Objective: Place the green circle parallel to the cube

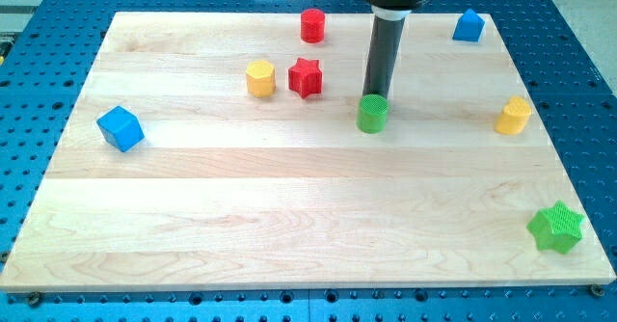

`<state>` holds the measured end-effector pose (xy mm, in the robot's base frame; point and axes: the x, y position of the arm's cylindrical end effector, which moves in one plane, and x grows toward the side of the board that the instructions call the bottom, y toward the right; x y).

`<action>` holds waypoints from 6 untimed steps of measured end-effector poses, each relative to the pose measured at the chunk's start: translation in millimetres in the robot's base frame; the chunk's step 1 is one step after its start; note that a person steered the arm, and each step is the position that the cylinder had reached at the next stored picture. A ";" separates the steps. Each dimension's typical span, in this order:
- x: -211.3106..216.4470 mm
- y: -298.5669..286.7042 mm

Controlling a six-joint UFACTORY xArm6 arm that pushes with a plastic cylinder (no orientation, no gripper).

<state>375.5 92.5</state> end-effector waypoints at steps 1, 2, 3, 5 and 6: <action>0.0 6.1; 8.5 16.2; 36.9 18.0; 43.8 -63.5; 39.0 -97.1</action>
<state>414.5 -4.6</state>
